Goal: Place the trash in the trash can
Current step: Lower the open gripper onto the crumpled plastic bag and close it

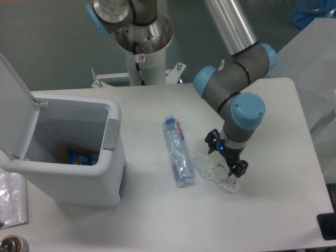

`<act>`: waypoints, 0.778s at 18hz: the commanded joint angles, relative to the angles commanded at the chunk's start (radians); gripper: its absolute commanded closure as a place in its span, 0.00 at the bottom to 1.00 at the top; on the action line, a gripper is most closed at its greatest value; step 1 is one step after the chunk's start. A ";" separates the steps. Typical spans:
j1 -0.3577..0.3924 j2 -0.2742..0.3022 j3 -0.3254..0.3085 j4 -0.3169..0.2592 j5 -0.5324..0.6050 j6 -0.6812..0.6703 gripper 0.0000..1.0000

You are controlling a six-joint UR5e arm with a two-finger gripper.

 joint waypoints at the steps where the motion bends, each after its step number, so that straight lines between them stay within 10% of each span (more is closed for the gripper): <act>1: 0.000 0.002 0.000 0.000 0.000 -0.002 0.09; 3: 0.002 0.011 0.002 -0.002 0.003 -0.012 0.61; 5: 0.002 0.015 0.003 -0.002 -0.003 -0.041 0.90; 14: 0.008 0.021 0.026 -0.006 -0.008 -0.130 1.00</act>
